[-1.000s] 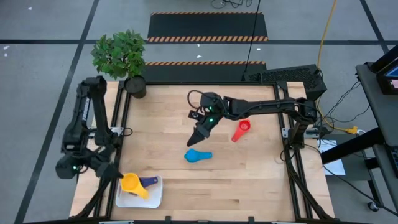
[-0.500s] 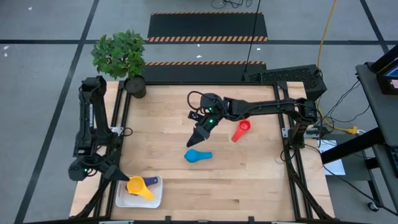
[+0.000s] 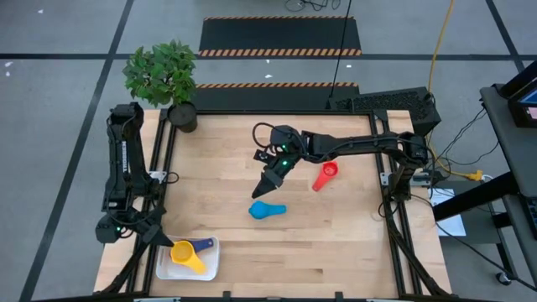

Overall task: Nest measuring cups in basket
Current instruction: Stack the yellow measuring cup on top of the dark blue measuring cup in the white bin

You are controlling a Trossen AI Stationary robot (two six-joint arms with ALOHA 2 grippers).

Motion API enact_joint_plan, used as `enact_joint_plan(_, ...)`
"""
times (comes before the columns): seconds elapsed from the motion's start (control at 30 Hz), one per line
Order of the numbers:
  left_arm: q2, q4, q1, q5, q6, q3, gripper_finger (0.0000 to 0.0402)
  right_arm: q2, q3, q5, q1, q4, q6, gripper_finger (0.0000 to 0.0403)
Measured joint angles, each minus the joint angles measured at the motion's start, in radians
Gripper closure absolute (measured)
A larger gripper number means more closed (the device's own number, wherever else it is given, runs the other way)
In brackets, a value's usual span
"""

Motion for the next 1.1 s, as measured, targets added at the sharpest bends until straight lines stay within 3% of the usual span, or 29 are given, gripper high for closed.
enact_joint_plan(0.4, -0.007, -0.005, 0.000, 0.073, 0.003, 0.001, 0.0298, 0.000, 0.000, 0.004, 0.000, 0.000, 0.001, 0.0195)
enact_joint_plan(0.67, -0.062, -0.012, 0.000, 0.268, -0.006, 0.000, 0.0294, 0.000, 0.000, 0.010, 0.000, 0.001, 0.042, 0.0195)
enact_joint_plan(0.83, -0.114, 0.003, 0.002, 0.251, 0.034, 0.003, 0.0293, 0.000, 0.000, 0.024, 0.006, 0.001, 0.079, 0.0195)
enact_joint_plan(1.1, -0.116, -0.066, 0.026, 0.221, 0.230, 0.125, 0.0294, 0.000, -0.001, 0.158, 0.064, 0.109, 0.167, 0.0195)
